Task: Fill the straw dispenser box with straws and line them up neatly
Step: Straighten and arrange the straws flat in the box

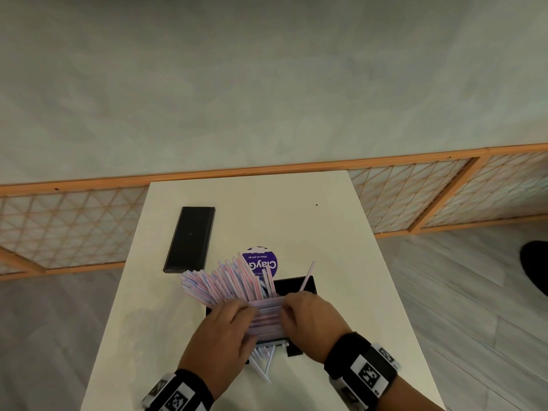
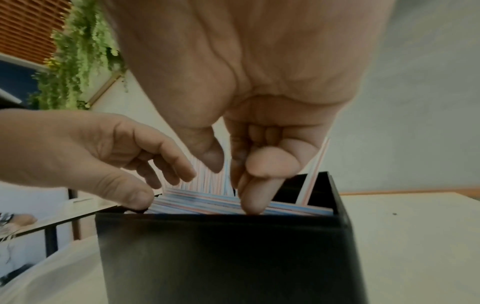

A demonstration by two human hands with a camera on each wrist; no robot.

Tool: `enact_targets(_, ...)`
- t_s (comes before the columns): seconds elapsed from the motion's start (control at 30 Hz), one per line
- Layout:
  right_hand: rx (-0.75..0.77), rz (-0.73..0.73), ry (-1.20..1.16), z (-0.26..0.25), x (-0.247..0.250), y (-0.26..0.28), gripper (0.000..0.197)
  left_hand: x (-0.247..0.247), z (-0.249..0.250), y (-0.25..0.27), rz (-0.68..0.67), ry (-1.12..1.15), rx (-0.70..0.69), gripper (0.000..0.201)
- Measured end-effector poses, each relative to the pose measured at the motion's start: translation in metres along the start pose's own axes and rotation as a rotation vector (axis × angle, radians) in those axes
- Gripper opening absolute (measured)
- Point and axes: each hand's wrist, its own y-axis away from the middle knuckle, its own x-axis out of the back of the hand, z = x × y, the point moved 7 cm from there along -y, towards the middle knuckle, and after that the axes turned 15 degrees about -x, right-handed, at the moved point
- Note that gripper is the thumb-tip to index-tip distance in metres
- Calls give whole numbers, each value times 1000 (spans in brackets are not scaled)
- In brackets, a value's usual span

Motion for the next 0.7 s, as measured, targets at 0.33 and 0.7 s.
enact_targets(0.33, -380, -98, -154, 25, -12, -32, 27, -11, 12, 1, -84, -37, -55, 36)
enact_targets(0.7, -197, -107, -128, -6, -40, -58, 47, -30, 2, 1, -232, -5, 43, 26)
